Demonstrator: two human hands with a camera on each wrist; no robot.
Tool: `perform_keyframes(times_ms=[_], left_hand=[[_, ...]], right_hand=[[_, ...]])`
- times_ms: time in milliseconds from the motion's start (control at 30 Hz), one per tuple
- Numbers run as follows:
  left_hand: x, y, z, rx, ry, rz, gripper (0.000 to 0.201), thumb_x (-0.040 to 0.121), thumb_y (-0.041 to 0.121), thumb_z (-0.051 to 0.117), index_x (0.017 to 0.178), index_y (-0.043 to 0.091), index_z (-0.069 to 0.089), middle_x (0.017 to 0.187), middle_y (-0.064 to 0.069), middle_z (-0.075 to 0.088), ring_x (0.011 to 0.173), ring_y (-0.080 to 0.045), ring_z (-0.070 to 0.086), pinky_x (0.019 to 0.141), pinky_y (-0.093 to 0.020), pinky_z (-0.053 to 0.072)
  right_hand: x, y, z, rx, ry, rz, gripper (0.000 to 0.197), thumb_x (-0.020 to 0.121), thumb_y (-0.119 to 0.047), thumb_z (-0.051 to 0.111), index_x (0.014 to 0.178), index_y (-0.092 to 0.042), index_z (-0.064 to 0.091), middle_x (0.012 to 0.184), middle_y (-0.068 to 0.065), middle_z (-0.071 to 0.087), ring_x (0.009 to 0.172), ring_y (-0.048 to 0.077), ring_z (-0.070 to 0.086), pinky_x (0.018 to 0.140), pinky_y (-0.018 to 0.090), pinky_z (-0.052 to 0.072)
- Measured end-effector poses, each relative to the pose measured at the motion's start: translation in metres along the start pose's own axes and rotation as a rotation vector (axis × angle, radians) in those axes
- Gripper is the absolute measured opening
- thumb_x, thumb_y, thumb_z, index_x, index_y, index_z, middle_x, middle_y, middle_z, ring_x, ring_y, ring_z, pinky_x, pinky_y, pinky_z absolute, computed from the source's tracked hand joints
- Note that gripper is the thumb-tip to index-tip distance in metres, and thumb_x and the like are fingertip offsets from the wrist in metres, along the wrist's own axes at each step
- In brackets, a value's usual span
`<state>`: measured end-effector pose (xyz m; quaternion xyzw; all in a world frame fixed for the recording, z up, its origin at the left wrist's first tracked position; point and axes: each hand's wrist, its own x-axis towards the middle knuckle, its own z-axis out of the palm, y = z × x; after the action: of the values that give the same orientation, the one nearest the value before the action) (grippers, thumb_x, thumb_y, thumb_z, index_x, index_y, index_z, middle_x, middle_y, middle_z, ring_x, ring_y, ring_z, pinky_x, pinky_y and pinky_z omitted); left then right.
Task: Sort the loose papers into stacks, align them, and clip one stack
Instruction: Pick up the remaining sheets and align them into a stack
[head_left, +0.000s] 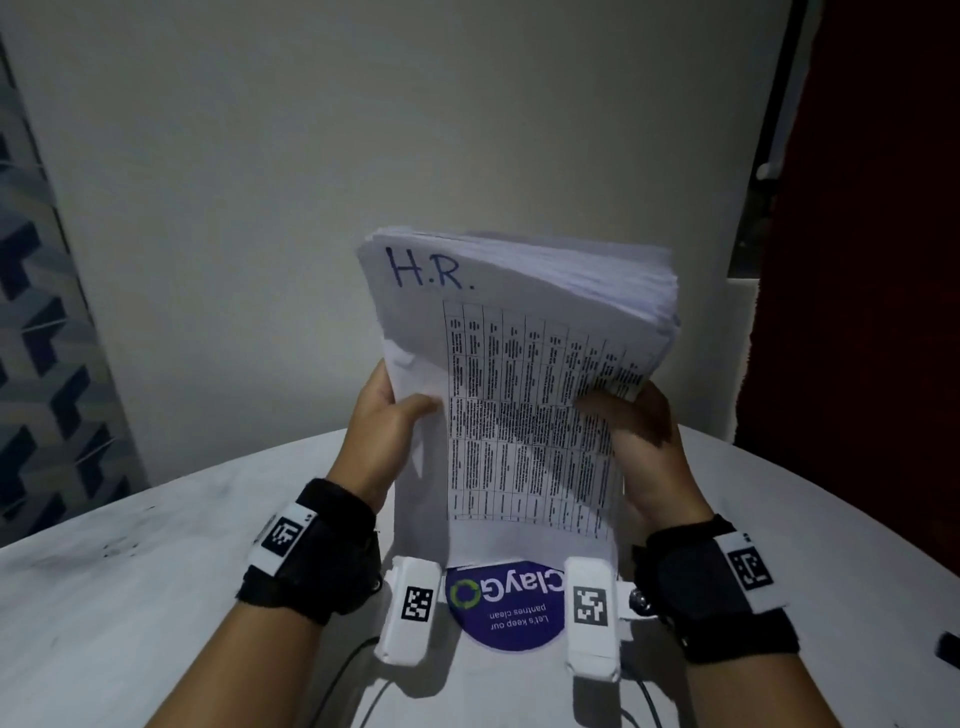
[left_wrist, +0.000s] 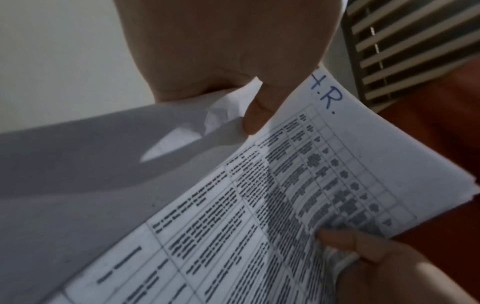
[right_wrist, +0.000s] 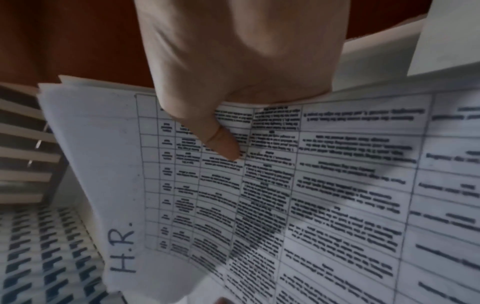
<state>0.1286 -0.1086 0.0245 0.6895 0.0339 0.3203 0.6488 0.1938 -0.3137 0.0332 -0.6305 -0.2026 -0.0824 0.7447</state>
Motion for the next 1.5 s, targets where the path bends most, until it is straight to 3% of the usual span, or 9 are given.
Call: perform_keyframes(times_ms=[100,233,333,500,867,1100,1167,1333,1500], left_hand=[[-0.004,0.008,0.006,0.112,0.092,0.163,0.035,0.099,-0.001,0.054,0.121,0.026,0.054,0.116,0.012,0.069,0.102,-0.001,0.068,0.086,-0.018,0.054],[-0.006,0.019,0.017,0.3,0.21,0.351,0.021,0.098,0.0,0.052,0.112,0.012,0.043,0.113,-0.003,0.064,0.096,-0.018,0.062,0.072,-0.007,0.046],[-0.007,0.013,0.019,0.276,0.163,0.258,0.023,0.098,-0.002,0.052,0.115,0.01,0.045,0.111,0.001,0.066,0.097,-0.017,0.064,0.074,-0.012,0.048],[-0.002,-0.003,0.012,-0.015,0.034,-0.107,0.028,0.095,0.0,0.055,0.119,0.012,0.06,0.115,-0.007,0.073,0.112,-0.03,0.068,0.094,-0.044,0.056],[0.001,-0.012,0.004,-0.056,-0.015,-0.137,0.039,0.092,-0.003,0.058,0.127,0.013,0.066,0.117,-0.006,0.077,0.11,-0.03,0.071,0.092,-0.041,0.056],[-0.003,-0.012,0.005,-0.078,-0.007,-0.085,0.03,0.096,0.009,0.059,0.123,0.021,0.061,0.114,-0.002,0.076,0.11,-0.029,0.071,0.086,-0.037,0.056],[-0.004,-0.008,0.006,-0.074,0.027,-0.018,0.029,0.096,0.02,0.062,0.124,0.022,0.054,0.118,-0.003,0.072,0.115,-0.031,0.068,0.088,-0.038,0.056],[-0.01,0.019,0.005,0.191,0.035,0.318,0.09,0.097,0.025,0.066,0.16,0.046,0.005,0.166,0.004,0.03,0.144,-0.018,0.044,0.113,-0.047,0.045],[-0.012,0.037,0.008,0.201,0.018,0.338,0.105,0.097,0.014,0.066,0.161,0.043,-0.012,0.165,0.019,0.019,0.151,-0.014,0.035,0.12,-0.053,0.036]], right_hand=[[0.001,-0.008,0.002,0.011,0.009,-0.139,0.032,0.093,0.01,0.06,0.124,-0.001,0.06,0.106,0.004,0.069,0.091,-0.001,0.068,0.083,0.018,0.051],[-0.004,-0.012,0.015,-0.123,0.056,-0.24,0.029,0.098,-0.004,0.061,0.117,-0.024,0.056,0.108,-0.018,0.067,0.099,-0.011,0.064,0.083,0.005,0.047],[-0.002,-0.009,0.015,-0.135,0.069,-0.17,0.029,0.096,-0.004,0.06,0.112,-0.028,0.058,0.104,-0.017,0.069,0.094,-0.004,0.067,0.078,0.008,0.051],[0.004,0.007,0.001,0.046,0.09,0.154,0.022,0.084,-0.01,0.06,0.102,-0.022,0.065,0.109,0.007,0.073,0.109,0.034,0.067,0.101,0.055,0.051],[0.004,0.011,-0.005,0.075,0.037,0.177,0.024,0.089,-0.005,0.064,0.105,-0.022,0.069,0.105,-0.001,0.075,0.105,0.018,0.067,0.09,0.034,0.051],[0.001,0.012,-0.003,0.073,0.037,0.146,0.029,0.09,-0.002,0.067,0.106,-0.025,0.071,0.105,-0.003,0.077,0.105,0.019,0.07,0.093,0.036,0.054],[0.001,0.013,-0.002,0.074,0.048,0.138,0.028,0.09,-0.002,0.067,0.107,-0.024,0.071,0.107,-0.002,0.077,0.106,0.019,0.07,0.097,0.039,0.053],[0.002,0.013,-0.003,0.046,0.038,0.116,0.032,0.088,-0.002,0.069,0.112,-0.022,0.072,0.108,-0.006,0.077,0.105,0.013,0.07,0.088,0.029,0.052],[0.002,0.01,-0.006,0.027,0.027,0.118,0.03,0.088,0.001,0.067,0.112,-0.016,0.072,0.105,-0.004,0.077,0.099,0.011,0.071,0.078,0.024,0.049]])
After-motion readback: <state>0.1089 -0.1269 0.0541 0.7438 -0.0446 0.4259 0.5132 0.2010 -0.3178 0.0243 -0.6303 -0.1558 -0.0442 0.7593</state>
